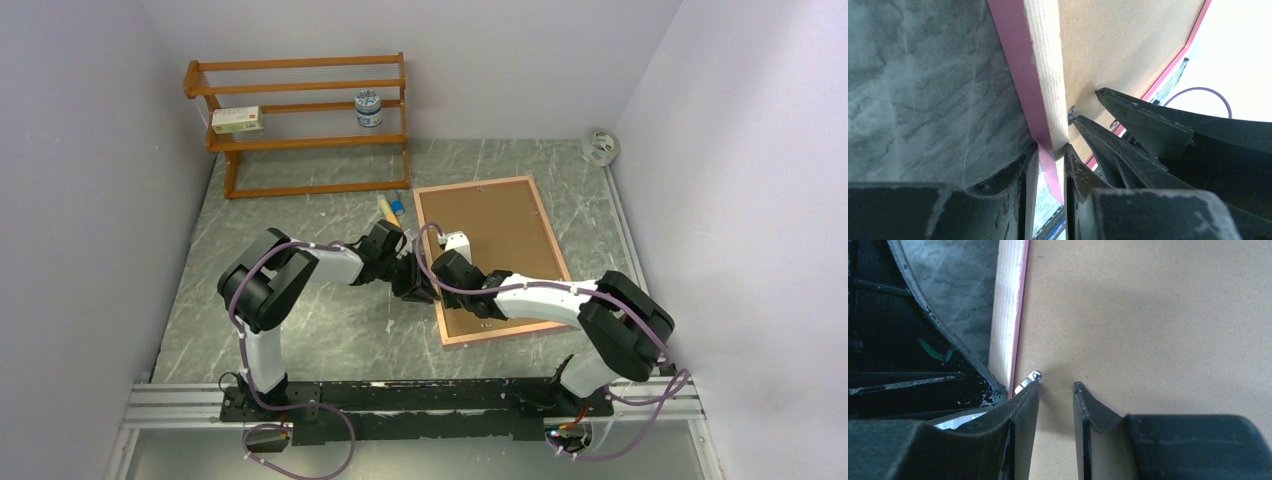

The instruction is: Put the photo into the frame

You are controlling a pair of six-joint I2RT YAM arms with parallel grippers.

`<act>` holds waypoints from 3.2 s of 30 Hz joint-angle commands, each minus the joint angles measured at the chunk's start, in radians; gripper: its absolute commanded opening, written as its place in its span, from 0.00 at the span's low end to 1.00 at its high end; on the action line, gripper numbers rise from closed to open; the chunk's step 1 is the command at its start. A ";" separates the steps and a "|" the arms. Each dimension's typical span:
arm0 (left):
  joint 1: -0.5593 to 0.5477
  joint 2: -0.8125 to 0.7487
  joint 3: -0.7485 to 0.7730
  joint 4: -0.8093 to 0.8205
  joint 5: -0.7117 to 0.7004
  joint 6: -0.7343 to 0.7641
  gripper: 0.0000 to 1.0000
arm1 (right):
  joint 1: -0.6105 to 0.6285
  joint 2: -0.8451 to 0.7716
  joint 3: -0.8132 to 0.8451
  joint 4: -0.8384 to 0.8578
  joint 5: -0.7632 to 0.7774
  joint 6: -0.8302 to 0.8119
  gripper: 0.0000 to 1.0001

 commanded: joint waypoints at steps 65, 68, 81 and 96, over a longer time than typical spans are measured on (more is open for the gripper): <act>0.066 0.106 0.035 -0.219 -0.285 0.144 0.17 | 0.011 0.126 -0.004 0.044 -0.082 -0.038 0.17; 0.066 0.105 0.033 -0.219 -0.286 0.146 0.17 | 0.010 0.093 -0.004 0.040 -0.081 -0.035 0.18; 0.067 0.086 0.061 -0.200 -0.265 0.157 0.27 | -0.014 -0.110 -0.020 0.012 -0.072 0.259 0.21; 0.069 0.125 0.091 -0.200 -0.283 0.134 0.20 | -0.058 -0.032 -0.015 0.067 -0.110 0.377 0.09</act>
